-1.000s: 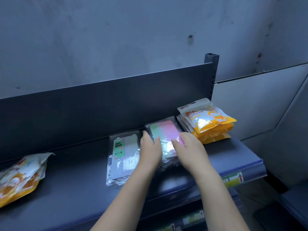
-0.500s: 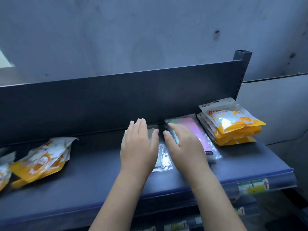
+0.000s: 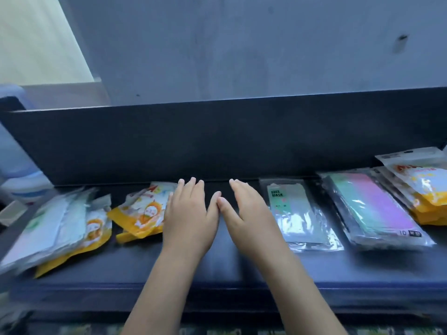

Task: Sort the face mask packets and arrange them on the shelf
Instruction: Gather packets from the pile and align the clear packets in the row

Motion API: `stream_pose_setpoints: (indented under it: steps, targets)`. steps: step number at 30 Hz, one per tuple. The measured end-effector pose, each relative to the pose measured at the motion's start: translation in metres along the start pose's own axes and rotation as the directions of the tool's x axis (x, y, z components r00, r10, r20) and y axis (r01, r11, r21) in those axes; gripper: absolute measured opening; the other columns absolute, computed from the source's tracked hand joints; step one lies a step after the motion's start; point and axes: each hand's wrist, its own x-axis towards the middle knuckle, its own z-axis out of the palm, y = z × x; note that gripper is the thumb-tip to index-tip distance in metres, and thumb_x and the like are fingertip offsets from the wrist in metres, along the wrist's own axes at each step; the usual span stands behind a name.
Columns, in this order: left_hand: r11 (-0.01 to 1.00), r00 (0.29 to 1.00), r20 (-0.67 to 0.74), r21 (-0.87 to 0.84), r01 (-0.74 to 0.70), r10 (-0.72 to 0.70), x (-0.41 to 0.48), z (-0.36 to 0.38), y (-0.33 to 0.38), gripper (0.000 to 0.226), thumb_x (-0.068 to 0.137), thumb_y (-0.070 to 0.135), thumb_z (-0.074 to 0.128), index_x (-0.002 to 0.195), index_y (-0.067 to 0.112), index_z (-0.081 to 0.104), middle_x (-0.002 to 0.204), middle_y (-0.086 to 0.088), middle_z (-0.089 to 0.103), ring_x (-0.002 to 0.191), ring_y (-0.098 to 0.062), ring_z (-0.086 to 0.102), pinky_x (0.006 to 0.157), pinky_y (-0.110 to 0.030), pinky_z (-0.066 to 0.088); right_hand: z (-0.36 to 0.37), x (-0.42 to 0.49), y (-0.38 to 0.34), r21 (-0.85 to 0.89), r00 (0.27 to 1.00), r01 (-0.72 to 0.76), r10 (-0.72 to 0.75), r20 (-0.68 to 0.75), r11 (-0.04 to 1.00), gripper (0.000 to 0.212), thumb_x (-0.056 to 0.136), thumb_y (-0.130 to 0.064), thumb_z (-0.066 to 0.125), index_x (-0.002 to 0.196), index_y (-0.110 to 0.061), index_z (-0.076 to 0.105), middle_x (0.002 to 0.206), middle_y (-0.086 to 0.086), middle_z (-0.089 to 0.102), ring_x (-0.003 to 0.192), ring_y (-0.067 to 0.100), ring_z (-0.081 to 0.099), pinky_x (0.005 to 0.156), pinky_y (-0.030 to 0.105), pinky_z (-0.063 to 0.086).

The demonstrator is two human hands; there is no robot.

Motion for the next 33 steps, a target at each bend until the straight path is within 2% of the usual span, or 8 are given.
stream_pose_setpoints:
  steps: [8, 12, 14, 19, 23, 26, 29, 33]
  targets:
    - [0.993, 0.991, -0.059, 0.022, 0.12, -0.119, 0.036, -0.074, -0.16, 0.053, 0.101, 0.04, 0.053, 0.146, 0.013, 0.055, 0.161, -0.005, 0.046, 0.157, -0.026, 0.023, 0.126, -0.046, 0.024, 0.121, 0.033, -0.102, 0.03, 0.974, -0.206, 0.203, 0.099, 0.978, 0.039, 0.099, -0.041, 0.051, 0.128, -0.016, 0.058, 0.135, -0.003, 0.056, 0.12, 0.021, 0.052, 0.092, 0.036, 0.044]
    - [0.982, 0.975, -0.111, -0.017, 0.19, -0.19, 0.044, -0.106, -0.241, 0.044, 0.099, 0.035, 0.056, 0.138, 0.014, 0.062, 0.15, -0.008, 0.057, 0.149, -0.031, 0.038, 0.12, -0.049, 0.034, 0.184, 0.029, -0.141, -0.022, 0.999, -0.043, 0.043, -0.012, 0.999, 0.042, 0.097, -0.035, 0.053, 0.135, -0.017, 0.06, 0.141, -0.004, 0.055, 0.137, 0.016, 0.04, 0.113, 0.027, 0.032]
    - [0.973, 0.967, -0.119, -0.07, 0.218, -0.225, 0.047, -0.119, -0.271, 0.04, 0.099, 0.034, 0.056, 0.133, 0.015, 0.065, 0.142, -0.007, 0.062, 0.137, -0.032, 0.05, 0.113, -0.051, 0.042, 0.205, 0.025, -0.158, -0.004, 1.0, -0.001, 0.001, 0.005, 1.0, 0.041, 0.1, -0.034, 0.054, 0.138, -0.019, 0.058, 0.143, -0.009, 0.051, 0.139, 0.008, 0.035, 0.107, 0.016, 0.024]
    - [0.898, 0.901, -0.124, -0.216, 0.384, -0.415, 0.049, -0.143, -0.318, 0.036, 0.095, 0.032, 0.053, 0.126, 0.02, 0.068, 0.128, -0.007, 0.067, 0.119, -0.032, 0.056, 0.098, -0.047, 0.049, 0.247, 0.02, -0.188, 0.016, 0.99, 0.021, -0.023, 0.14, 1.0, 0.046, 0.103, -0.038, 0.053, 0.146, -0.024, 0.052, 0.151, -0.011, 0.047, 0.149, 0.008, 0.026, 0.12, 0.028, 0.025]
    - [0.834, 0.843, -0.06, -0.193, 0.516, -0.535, 0.048, -0.153, -0.343, 0.045, 0.096, 0.035, 0.052, 0.133, 0.013, 0.061, 0.132, -0.016, 0.061, 0.119, -0.041, 0.053, 0.094, -0.047, 0.046, 0.269, 0.024, -0.206, -0.027, 0.988, 0.018, -0.013, 0.157, 0.999, 0.047, 0.102, -0.041, 0.053, 0.145, -0.023, 0.053, 0.146, -0.01, 0.051, 0.142, 0.009, 0.035, 0.112, 0.024, 0.03]
    - [0.768, 0.8, 0.036, -0.26, 0.586, -0.599, 0.047, -0.155, -0.355, 0.044, 0.091, 0.041, 0.067, 0.122, 0.011, 0.056, 0.119, -0.014, 0.061, 0.103, -0.038, 0.058, 0.086, -0.045, 0.051, 0.279, 0.025, -0.215, -0.085, 0.987, -0.009, 0.023, 0.16, 0.996, 0.05, 0.101, -0.041, 0.052, 0.148, -0.023, 0.05, 0.148, -0.009, 0.05, 0.138, 0.013, 0.036, 0.105, 0.025, 0.033]
    - [0.677, 0.766, 0.122, -0.395, 0.621, -0.631, 0.047, -0.155, -0.365, 0.062, 0.079, 0.037, 0.087, 0.125, 0.012, 0.053, 0.115, -0.008, 0.059, 0.098, -0.032, 0.058, 0.086, -0.044, 0.053, 0.286, 0.029, -0.221, -0.147, 0.975, -0.124, 0.148, 0.168, 0.981, 0.053, 0.096, -0.039, 0.054, 0.147, -0.024, 0.048, 0.143, -0.005, 0.051, 0.128, 0.02, 0.04, 0.091, 0.034, 0.042]
    - [0.482, 0.703, 0.244, -0.578, 0.659, -0.668, 0.054, -0.151, -0.38, 0.111, 0.06, 0.034, 0.1, 0.151, 0.01, 0.041, 0.139, -0.016, 0.06, 0.113, -0.037, 0.065, 0.097, -0.054, 0.056, 0.289, 0.033, -0.227, -0.107, 0.945, -0.278, 0.292, 0.15, 0.955, 0.043, 0.085, -0.035, 0.062, 0.126, -0.028, 0.052, 0.117, -0.003, 0.053, 0.11, 0.022, 0.052, 0.085, 0.04, 0.053]
